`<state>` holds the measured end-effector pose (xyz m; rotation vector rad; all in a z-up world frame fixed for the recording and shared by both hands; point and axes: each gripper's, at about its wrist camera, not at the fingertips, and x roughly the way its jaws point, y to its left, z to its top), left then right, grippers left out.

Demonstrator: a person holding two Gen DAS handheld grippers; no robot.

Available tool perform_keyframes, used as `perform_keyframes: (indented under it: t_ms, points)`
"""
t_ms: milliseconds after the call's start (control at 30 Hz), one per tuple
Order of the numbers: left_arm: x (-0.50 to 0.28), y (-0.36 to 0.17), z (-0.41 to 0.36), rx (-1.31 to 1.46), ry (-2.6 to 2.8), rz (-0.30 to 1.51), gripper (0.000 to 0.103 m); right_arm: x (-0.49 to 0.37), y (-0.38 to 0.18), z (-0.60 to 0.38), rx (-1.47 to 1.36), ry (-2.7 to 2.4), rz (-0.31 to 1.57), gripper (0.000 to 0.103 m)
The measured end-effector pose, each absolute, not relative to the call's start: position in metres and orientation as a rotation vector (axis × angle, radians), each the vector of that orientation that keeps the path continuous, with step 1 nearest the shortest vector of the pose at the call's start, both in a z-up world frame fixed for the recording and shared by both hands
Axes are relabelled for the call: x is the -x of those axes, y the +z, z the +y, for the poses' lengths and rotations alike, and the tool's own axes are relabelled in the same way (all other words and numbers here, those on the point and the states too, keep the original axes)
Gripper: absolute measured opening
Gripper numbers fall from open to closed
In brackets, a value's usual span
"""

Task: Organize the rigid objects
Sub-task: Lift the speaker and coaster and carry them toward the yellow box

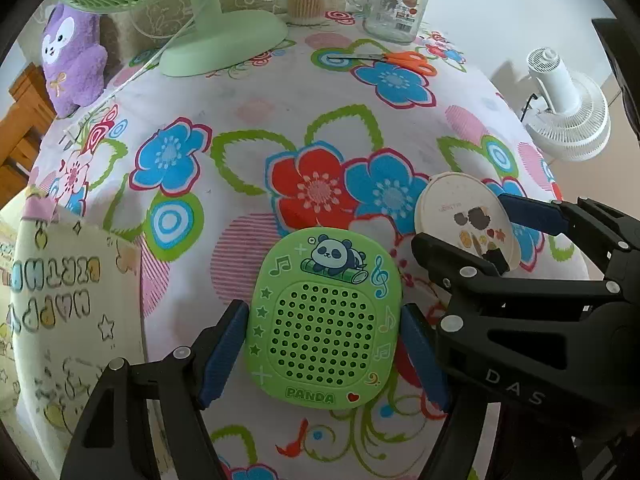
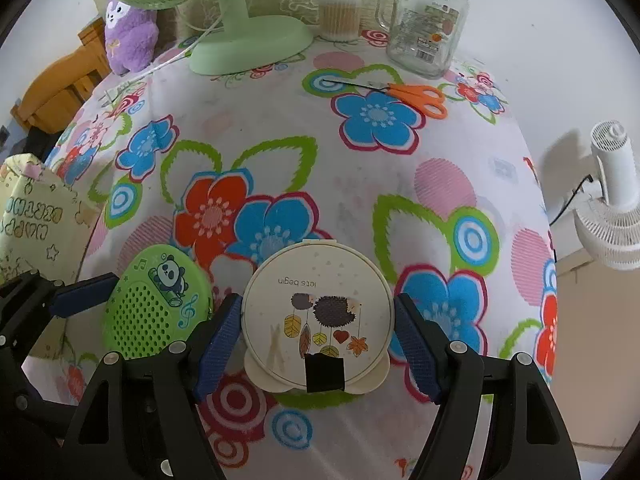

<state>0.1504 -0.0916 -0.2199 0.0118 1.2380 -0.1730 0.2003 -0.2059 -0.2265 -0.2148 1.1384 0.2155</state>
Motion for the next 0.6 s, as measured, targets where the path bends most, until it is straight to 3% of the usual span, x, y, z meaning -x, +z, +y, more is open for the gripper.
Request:
perform_keyframes:
  t_ms: [600]
  points:
    - [-0.112,-0.194,-0.091,-0.033,-0.188,1.201,0.078,-0.152,-0.201,-0.207,0.180,0.192,1.106,0.076]
